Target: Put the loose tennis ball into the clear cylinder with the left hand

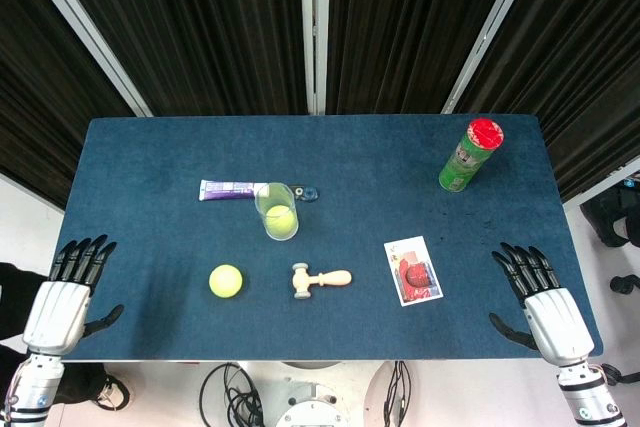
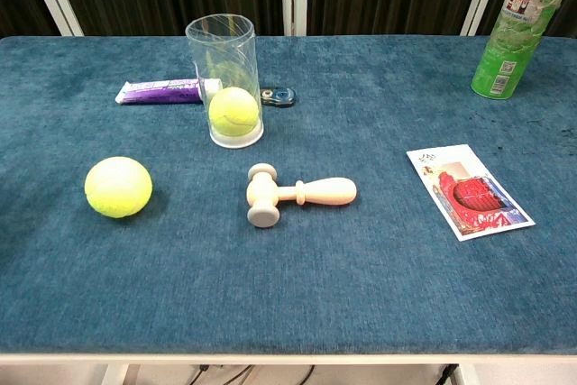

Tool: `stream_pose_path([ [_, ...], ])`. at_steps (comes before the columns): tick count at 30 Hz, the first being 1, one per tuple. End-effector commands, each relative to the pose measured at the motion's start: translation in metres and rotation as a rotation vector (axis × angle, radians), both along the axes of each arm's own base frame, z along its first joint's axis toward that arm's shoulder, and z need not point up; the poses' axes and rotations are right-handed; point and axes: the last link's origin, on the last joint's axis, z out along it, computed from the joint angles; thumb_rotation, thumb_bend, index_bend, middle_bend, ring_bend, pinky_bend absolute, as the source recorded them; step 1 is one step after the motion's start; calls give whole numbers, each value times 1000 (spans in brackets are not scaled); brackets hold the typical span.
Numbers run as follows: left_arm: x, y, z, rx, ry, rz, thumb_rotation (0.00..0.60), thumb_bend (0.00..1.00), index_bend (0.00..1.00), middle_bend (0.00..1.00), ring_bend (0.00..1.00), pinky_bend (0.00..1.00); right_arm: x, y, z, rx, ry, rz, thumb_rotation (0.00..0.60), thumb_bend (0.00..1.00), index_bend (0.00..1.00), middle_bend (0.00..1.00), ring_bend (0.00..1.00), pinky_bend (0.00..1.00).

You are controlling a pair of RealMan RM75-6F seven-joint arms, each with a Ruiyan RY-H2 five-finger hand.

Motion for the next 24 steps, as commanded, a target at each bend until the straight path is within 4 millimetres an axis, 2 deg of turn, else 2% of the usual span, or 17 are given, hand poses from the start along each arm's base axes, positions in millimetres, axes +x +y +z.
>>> stream_pose_path([
  [1,-1,0,1,2,2,3,600,178,63,8,0,0,0,0,0,0,0,-1,600,176,0,0,0,0],
  [8,0,0,-3,-17,-3,-5,600,175,63,8,0,0,0,0,-1,3,1,-1,600,176,0,0,0,0],
  [15,10,1,-13,-72,-13,-79,600,163,63,8,0,0,1,1,2,-7,-5,3,600,176,0,0,0,0],
  [18,14,3,-22,-115,-47,-105,600,162,63,8,0,0,0,1,1,1,-4,0,600,176,0,0,0,0],
  [24,31,19,-57,-249,-61,-150,600,160,63,8,0,0,2,2,5,0,-21,9,600,176,0,0,0,0],
])
